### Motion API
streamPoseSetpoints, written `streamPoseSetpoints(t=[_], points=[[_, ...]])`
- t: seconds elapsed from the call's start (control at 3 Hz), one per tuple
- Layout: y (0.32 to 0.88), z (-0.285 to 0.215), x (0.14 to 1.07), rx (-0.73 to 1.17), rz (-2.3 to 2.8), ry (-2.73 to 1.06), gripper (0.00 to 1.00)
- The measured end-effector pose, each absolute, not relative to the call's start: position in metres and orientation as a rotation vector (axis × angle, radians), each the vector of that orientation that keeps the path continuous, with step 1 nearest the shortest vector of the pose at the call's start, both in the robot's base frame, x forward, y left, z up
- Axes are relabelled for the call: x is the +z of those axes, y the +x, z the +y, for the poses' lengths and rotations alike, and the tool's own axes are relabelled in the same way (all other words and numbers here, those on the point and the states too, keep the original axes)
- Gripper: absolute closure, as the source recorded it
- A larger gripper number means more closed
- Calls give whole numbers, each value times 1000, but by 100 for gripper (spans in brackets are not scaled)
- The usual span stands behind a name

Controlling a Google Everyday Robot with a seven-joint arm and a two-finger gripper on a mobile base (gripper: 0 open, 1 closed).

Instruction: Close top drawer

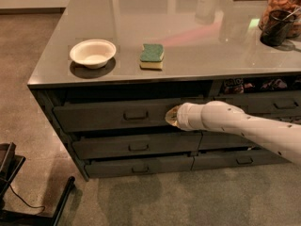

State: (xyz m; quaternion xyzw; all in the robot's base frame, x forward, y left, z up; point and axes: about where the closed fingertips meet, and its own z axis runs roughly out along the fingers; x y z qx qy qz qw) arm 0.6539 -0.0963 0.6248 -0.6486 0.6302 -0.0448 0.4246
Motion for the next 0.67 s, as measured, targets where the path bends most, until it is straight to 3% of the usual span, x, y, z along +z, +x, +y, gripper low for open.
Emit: streamPoseSetpoints(t=[0.67], points=[[615, -100, 639, 11, 1664, -1715, 100]])
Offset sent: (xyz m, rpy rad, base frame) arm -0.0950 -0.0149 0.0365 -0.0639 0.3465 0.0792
